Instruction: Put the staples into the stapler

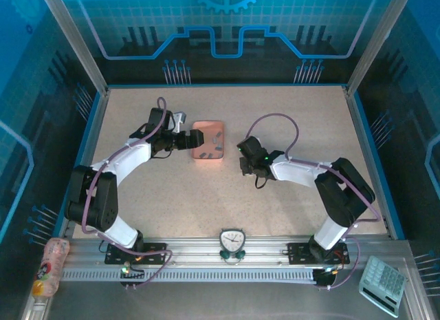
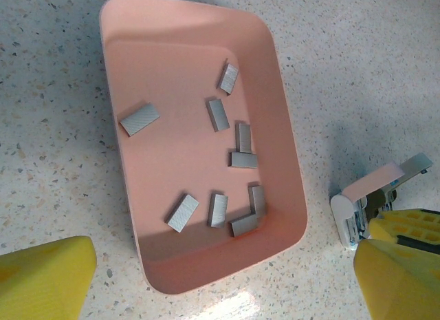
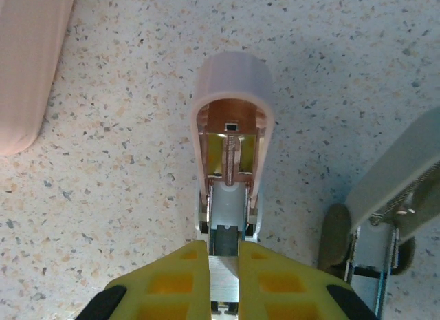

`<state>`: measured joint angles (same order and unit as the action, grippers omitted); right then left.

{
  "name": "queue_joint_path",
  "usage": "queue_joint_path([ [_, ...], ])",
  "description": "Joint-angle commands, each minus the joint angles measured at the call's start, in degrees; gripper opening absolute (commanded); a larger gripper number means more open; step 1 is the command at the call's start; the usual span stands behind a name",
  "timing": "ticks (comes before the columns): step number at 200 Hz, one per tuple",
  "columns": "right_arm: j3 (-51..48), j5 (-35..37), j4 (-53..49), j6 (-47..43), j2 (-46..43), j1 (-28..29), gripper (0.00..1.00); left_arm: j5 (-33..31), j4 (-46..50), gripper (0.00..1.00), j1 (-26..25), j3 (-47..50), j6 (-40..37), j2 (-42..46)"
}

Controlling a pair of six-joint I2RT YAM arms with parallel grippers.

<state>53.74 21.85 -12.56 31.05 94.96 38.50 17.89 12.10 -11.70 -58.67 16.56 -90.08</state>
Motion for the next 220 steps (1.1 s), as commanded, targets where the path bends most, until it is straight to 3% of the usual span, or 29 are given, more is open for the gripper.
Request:
queue_joint_path([
  [1,0.57,2.83,-0.07,3.05,-2.72,0.99,0.13,1.33,-0.53,0.97,0.72,-0.04,0.41,-0.45],
  [220,0.57,0.04,0.78,2.97,1.7,0.98,0.13,1.0,-0.41,0.97,0.72,-0.12,-0.12,-0.19],
])
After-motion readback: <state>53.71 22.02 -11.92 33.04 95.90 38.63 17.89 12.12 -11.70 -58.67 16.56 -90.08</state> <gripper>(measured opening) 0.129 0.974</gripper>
